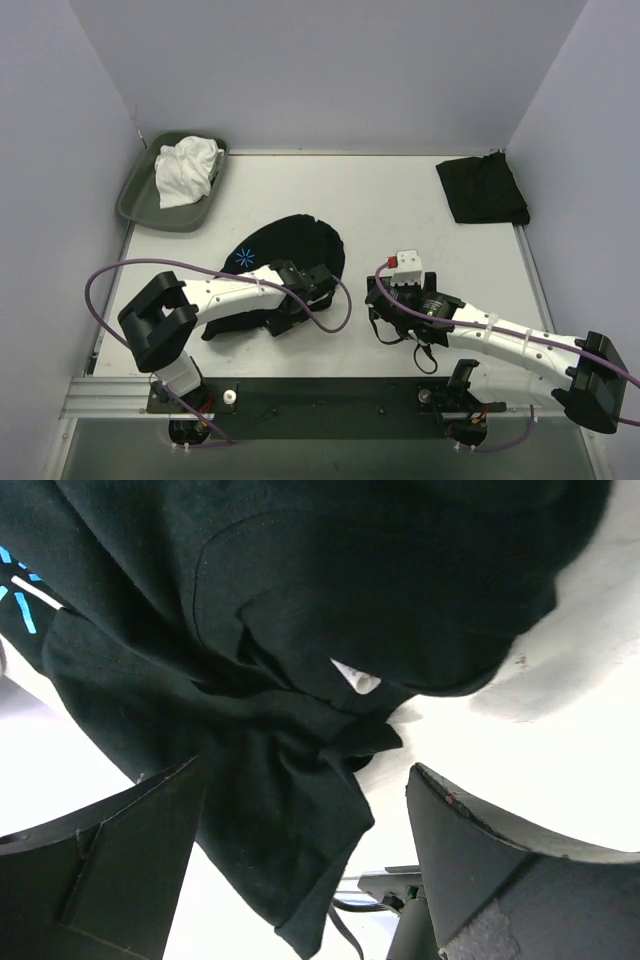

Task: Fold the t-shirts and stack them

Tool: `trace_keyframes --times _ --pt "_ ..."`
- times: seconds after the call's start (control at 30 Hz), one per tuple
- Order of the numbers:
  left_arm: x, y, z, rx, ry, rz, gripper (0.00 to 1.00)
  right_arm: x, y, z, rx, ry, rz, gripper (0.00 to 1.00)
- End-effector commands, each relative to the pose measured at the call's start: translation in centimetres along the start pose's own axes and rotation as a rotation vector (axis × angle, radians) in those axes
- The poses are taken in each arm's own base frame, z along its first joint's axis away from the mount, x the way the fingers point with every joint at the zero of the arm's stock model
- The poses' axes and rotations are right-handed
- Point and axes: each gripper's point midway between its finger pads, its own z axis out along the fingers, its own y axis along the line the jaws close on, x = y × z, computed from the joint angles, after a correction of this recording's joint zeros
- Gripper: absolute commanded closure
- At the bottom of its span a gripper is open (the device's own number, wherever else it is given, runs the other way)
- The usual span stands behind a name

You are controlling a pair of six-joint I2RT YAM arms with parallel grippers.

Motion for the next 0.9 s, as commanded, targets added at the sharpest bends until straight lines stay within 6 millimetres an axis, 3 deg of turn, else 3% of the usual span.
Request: trace_keyframes --times 0.0,0.1,0.2,0.4,0.6,0.7,0.77,0.83,0.87 --pt "1.0 0.4 -0.3 0.016 0.007 0.05 0.1 0.0 -0.3 0.4 0.001 -0.004 0.001 0.0" --pt "1.4 0.6 -0.1 0.008 0.018 0.07 0.11 0.1 -0.1 0.7 -0.004 0.004 -0.003 0.0" --pt "1.6 0.2 0.3 0.01 0.039 0.087 0.18 0.1 0.1 0.9 -0.007 0.011 -0.005 0.0" --pt "2.7 0.1 1.1 -0.005 0.062 0.128 0.19 0.2 0.1 1.1 -0.005 0.021 -0.013 0.0" --pt "2.9 -0.6 1.1 0.015 0.05 0.154 0.32 0.1 0.4 1.3 -0.008 0.028 -0.013 0.0" --pt "2.8 -0.9 1.2 0.025 0.052 0.158 0.41 0.0 0.7 1.2 -0.019 0.031 -0.011 0.0" --pt "2.7 -0.9 1.2 0.026 0.054 0.157 0.52 -0.1 0.7 1.2 -0.02 0.031 -0.01 0.0" --pt "2.7 -0.9 1.5 0.018 0.062 0.16 0.66 -0.2 0.7 1.1 -0.02 0.028 -0.006 0.0" --pt "2.6 -0.9 1.5 0.018 0.062 0.159 0.8 -0.1 0.7 1.1 -0.023 0.029 -0.007 0.0"
